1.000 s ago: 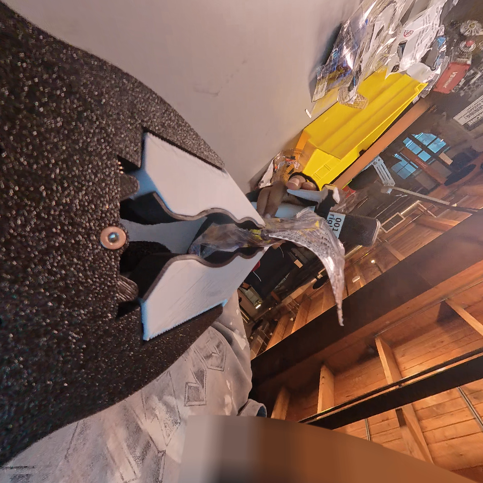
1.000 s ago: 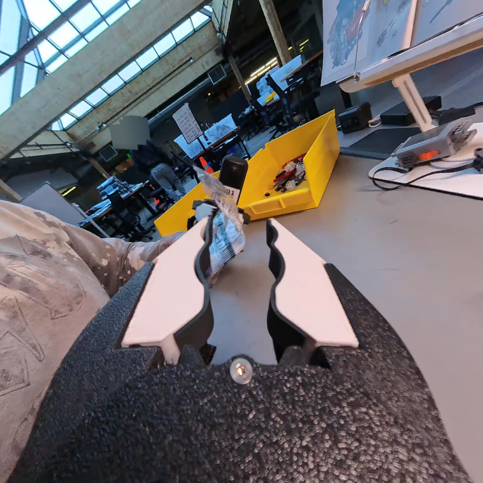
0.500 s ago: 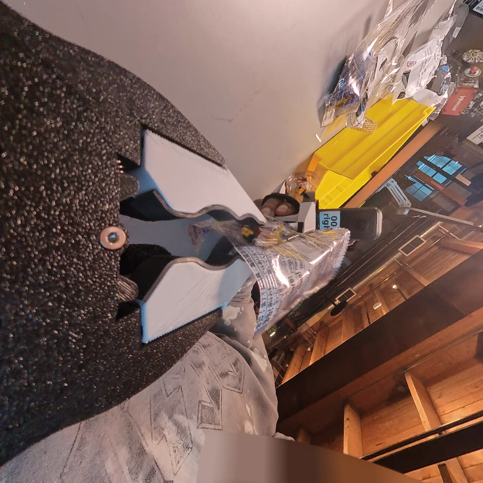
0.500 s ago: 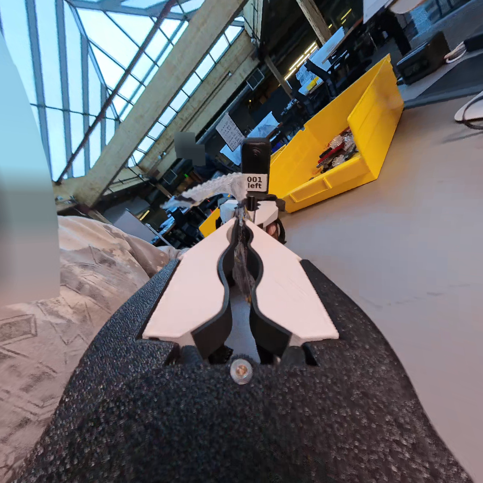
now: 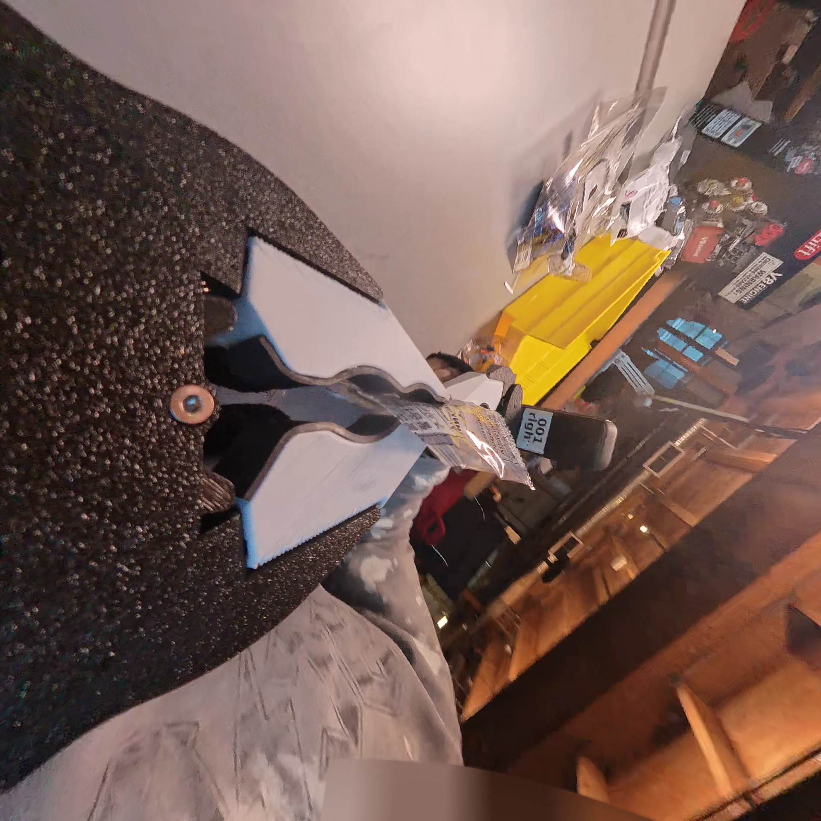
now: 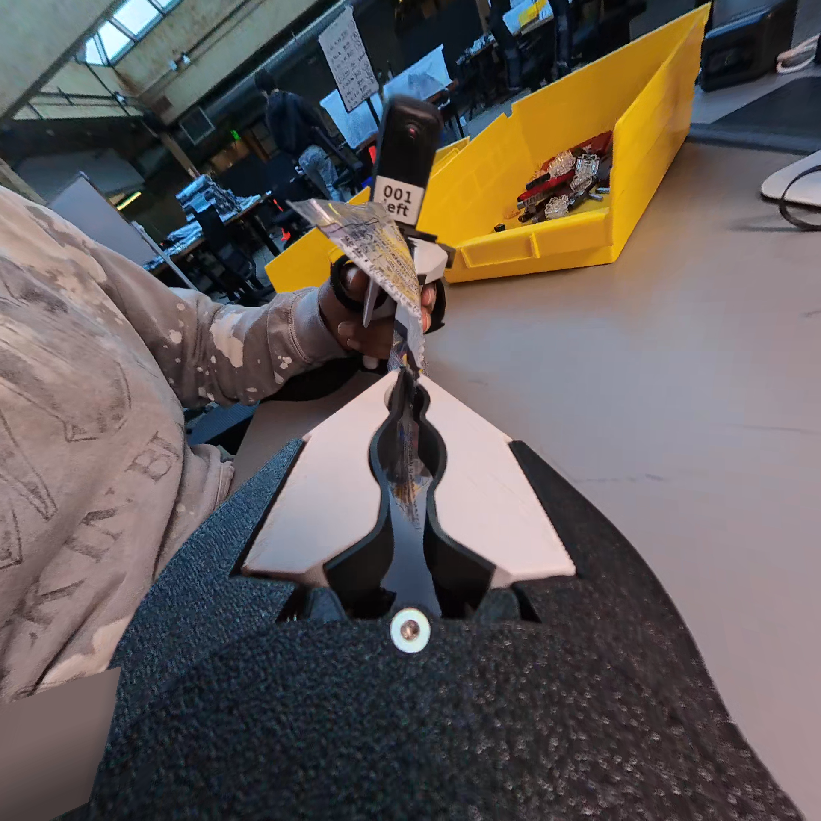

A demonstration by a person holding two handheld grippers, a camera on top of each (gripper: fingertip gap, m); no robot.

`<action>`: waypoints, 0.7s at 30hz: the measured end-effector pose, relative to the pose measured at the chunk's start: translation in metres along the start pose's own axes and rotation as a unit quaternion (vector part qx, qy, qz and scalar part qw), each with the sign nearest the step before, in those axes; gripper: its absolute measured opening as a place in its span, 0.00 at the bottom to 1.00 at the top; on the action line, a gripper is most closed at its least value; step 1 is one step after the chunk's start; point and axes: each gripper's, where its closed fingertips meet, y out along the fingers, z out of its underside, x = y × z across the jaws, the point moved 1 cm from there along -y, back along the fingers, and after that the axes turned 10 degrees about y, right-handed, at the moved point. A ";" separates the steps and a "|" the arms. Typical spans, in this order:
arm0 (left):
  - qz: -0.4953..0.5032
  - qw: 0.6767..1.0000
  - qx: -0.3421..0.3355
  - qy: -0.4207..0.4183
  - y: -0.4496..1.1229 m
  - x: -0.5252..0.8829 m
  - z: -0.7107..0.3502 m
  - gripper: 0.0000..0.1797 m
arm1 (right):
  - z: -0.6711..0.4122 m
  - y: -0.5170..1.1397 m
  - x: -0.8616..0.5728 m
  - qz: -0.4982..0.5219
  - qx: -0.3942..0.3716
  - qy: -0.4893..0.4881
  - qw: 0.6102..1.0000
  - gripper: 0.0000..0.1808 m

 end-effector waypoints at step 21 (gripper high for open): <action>-0.178 0.964 0.080 0.179 -0.013 0.022 -0.004 0.12 | 0.000 -0.025 -0.023 0.113 0.046 -0.079 0.989 0.02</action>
